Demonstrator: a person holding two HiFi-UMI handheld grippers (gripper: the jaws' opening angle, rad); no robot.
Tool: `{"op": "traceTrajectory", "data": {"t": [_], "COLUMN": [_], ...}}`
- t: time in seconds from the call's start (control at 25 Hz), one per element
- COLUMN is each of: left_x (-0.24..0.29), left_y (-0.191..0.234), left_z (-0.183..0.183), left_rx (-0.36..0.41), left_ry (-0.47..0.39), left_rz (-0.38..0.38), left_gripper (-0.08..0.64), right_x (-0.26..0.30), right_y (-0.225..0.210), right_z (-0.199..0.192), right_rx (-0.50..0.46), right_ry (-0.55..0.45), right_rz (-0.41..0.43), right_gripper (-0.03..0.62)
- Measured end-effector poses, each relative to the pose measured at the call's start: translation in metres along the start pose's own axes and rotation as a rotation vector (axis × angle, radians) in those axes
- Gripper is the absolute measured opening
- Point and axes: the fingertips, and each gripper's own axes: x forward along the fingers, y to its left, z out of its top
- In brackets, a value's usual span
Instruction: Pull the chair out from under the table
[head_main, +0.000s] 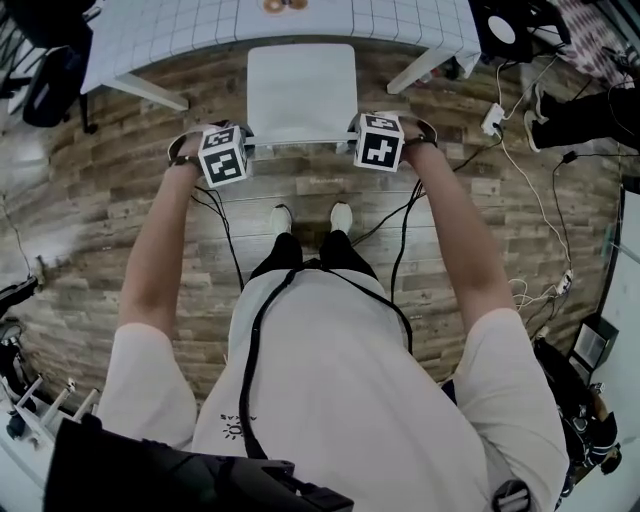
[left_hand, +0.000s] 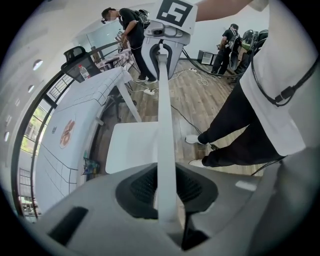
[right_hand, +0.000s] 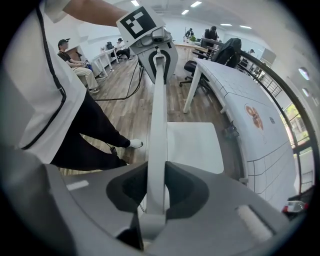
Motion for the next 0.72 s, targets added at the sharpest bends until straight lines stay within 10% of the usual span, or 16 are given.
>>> {"op": "traceTrajectory", "data": {"t": [0.72], "left_x": [-0.001], "left_y": [-0.071], "left_z": [0.000], "left_rx": [0.016], "left_ry": [-0.004], "left_rz": [-0.034], "left_gripper": [0.080], "right_x": [-0.001], "right_y": [0.071], "right_z": [-0.002], "right_rx": [0.004], "right_ry": [0.024], "right_rz": [0.059], "right_gripper": [0.087]}}
